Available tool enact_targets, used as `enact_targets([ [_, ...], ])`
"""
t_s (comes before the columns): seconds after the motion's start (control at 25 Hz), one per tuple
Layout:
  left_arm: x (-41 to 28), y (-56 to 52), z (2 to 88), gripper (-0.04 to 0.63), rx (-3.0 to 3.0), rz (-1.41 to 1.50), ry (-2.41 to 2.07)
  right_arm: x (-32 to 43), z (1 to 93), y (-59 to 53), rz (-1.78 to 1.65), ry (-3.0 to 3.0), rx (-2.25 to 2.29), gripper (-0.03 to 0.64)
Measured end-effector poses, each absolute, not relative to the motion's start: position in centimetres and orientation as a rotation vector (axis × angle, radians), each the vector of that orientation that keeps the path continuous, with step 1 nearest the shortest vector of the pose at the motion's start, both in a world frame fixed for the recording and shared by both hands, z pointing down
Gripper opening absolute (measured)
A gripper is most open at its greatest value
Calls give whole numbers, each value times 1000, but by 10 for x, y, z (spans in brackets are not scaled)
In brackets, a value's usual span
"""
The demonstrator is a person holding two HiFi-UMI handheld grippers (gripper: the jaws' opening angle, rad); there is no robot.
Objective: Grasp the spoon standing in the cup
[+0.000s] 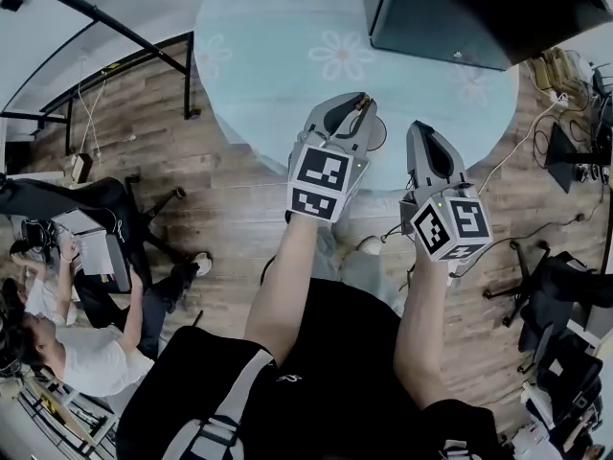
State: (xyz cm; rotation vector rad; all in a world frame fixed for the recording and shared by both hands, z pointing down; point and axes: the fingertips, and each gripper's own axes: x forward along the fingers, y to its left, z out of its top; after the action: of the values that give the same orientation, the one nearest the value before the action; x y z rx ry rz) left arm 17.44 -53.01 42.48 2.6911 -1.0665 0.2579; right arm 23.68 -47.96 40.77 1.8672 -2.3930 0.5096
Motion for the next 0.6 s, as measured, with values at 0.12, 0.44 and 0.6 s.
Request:
enact_targets([
  [0.12, 171, -526, 406, 63, 2710, 229, -1097, 234, 393, -480, 470, -2427, 1865, 6],
  [0.44, 161, -518, 365, 63, 2755, 174, -1155, 225, 359, -482, 377, -2519, 1856, 6],
  [0.6, 160, -515, 350, 63, 2784, 160, -1172, 227, 345, -485, 349, -2535, 1871, 5],
])
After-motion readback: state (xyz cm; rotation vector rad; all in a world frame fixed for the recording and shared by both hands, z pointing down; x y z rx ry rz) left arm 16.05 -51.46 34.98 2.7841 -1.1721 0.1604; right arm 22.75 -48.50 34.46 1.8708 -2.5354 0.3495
